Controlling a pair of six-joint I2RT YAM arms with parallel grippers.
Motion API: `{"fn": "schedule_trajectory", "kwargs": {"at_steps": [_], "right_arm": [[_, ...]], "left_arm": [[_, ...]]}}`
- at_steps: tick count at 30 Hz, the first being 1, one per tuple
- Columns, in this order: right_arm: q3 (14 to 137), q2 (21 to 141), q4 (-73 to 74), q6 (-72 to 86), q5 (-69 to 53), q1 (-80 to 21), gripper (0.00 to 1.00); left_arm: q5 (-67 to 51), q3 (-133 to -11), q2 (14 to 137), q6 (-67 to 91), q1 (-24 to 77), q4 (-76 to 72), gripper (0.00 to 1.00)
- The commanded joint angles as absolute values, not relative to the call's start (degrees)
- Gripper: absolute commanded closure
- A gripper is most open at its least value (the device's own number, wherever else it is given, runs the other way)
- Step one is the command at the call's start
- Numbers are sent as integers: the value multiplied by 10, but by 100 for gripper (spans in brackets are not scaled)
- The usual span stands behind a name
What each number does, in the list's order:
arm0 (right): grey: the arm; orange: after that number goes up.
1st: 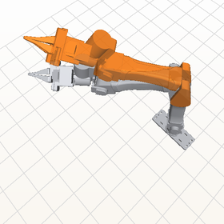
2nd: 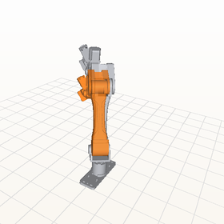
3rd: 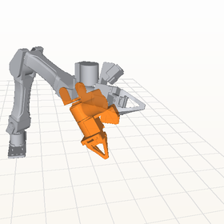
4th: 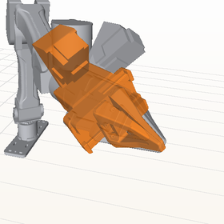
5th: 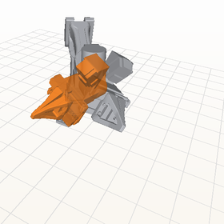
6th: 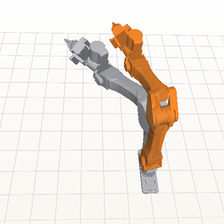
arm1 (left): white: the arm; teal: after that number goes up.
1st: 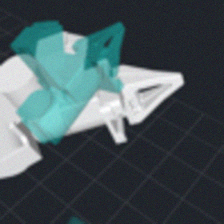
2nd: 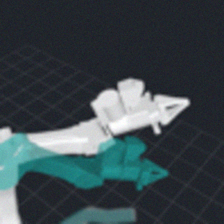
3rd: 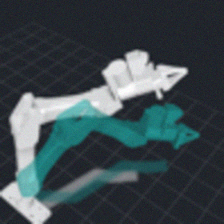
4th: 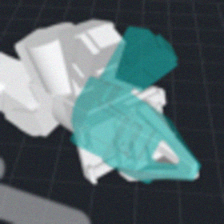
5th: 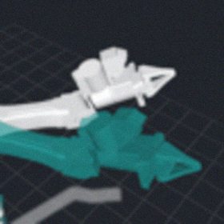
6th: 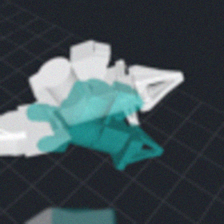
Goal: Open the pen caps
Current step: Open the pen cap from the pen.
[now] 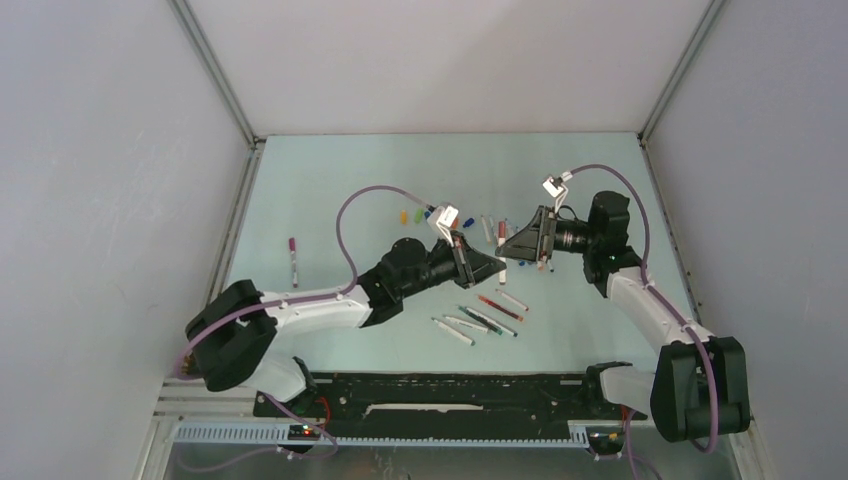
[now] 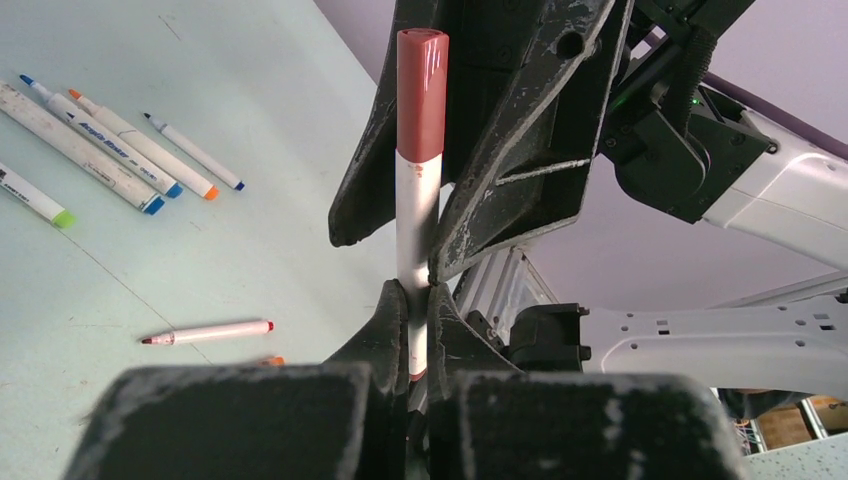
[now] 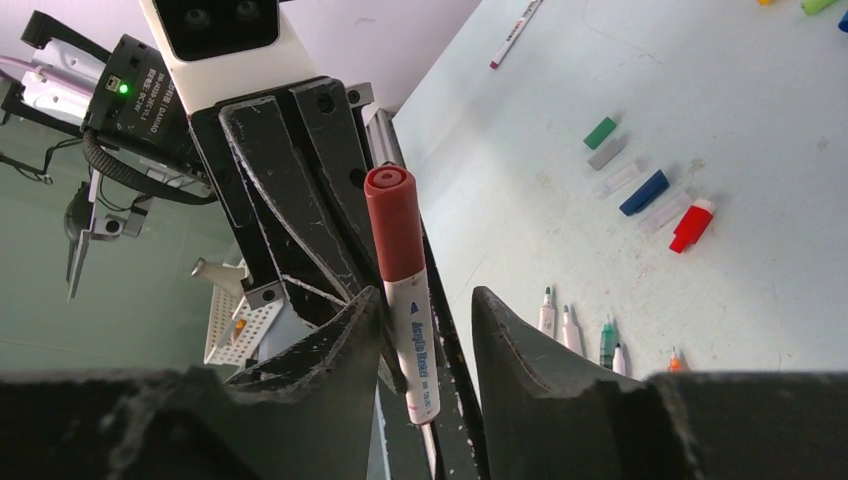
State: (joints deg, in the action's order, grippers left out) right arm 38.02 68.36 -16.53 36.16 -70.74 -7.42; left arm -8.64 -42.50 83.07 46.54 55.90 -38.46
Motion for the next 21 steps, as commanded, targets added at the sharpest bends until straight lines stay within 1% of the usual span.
{"fn": "schedule_trajectory", "kwargs": {"at_steps": [1,2,4,7,8,10,15,19,21], "right_arm": [[379,676,-210,384,-714,-83,60],[379,676,-212,382,-716,-87,62],[379,677,-209,376,-719,-94,72],[379,680,-220,376,-732,-97,100],[379,679,-221,375,-736,-96,100],[379,675,-222,370,-742,-91,100],[381,669,-222,329,-796,-70,100],[404,670,-129,212,-861,-75,100],[414,670,-85,165,-878,-79,100]], "left_arm": [[-77,-466,835,466,566,-408,100],[-76,-466,835,466,567,-408,100],[-76,-468,835,466,568,-407,99],[-76,-468,831,461,568,-404,95],[-78,-467,829,459,568,-403,91],[-83,-462,819,449,568,-398,80],[-109,-433,753,368,568,-376,46],[-61,-391,673,318,568,-352,22],[-35,-375,643,311,567,-351,7]]}}
